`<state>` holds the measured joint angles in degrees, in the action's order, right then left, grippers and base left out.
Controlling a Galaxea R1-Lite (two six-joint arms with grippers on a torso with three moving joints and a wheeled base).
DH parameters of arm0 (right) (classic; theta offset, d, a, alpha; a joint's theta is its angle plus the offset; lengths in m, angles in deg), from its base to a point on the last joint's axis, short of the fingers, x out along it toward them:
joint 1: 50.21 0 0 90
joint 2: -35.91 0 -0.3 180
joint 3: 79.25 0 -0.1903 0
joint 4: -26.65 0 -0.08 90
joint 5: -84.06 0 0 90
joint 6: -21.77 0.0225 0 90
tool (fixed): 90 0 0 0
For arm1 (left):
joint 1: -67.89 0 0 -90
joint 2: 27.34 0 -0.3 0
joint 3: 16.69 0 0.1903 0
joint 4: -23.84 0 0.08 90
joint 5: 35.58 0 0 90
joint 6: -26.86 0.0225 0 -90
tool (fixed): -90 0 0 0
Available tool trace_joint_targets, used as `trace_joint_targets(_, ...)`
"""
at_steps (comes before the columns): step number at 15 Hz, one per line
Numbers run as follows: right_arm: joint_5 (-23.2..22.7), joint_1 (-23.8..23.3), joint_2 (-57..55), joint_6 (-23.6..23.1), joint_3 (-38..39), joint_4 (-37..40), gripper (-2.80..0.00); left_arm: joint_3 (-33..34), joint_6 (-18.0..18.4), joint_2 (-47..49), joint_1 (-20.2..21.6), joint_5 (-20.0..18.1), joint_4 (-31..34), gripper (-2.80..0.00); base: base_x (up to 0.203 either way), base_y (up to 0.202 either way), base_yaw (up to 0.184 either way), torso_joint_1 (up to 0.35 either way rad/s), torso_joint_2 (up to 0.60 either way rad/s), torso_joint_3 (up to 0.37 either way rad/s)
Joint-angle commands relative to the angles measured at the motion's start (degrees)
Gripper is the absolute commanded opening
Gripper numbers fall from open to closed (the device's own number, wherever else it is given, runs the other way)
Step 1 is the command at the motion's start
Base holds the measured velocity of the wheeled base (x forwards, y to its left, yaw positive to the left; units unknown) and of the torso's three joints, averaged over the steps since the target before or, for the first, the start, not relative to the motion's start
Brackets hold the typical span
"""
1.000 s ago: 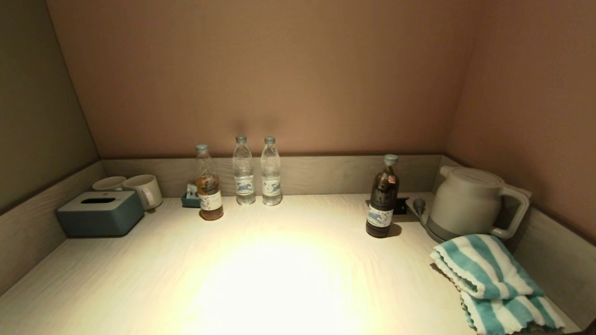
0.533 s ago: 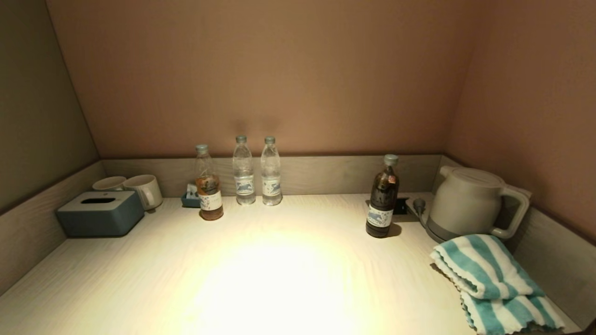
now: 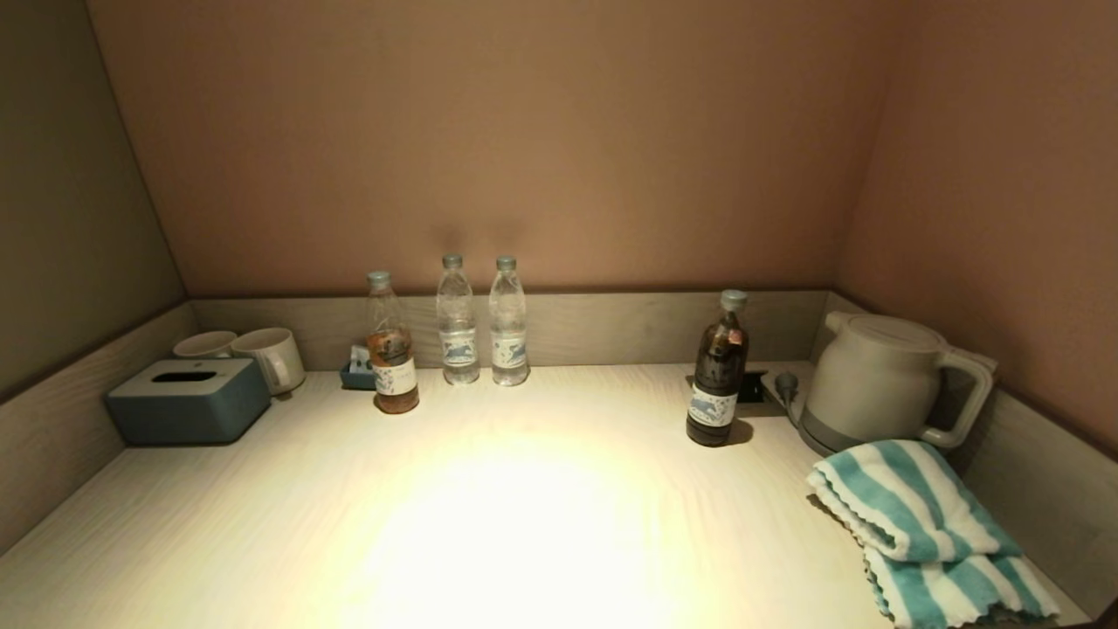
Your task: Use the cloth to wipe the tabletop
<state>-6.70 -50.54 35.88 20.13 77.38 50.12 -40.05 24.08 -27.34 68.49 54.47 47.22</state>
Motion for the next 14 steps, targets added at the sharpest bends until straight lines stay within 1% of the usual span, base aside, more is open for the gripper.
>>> trace_joint_targets(1, 0.0, 0.0, 0.0, 0.0, 0.0, 0.0, -2.80, 0.0, 0.0, 0.1, 0.0, 0.0, 0.0, -2.80, 0.000, 0.000, 0.000, 0.000, 0.00, 0.000)
trace_joint_targets(14, 0.0, 0.0, 0.0, 0.0, 0.0, 0.0, -2.80, 0.0, 0.0, 0.1, 0.0, 0.0, 0.0, -2.80, 0.000, 0.000, 0.000, 0.000, 0.00, 0.000)
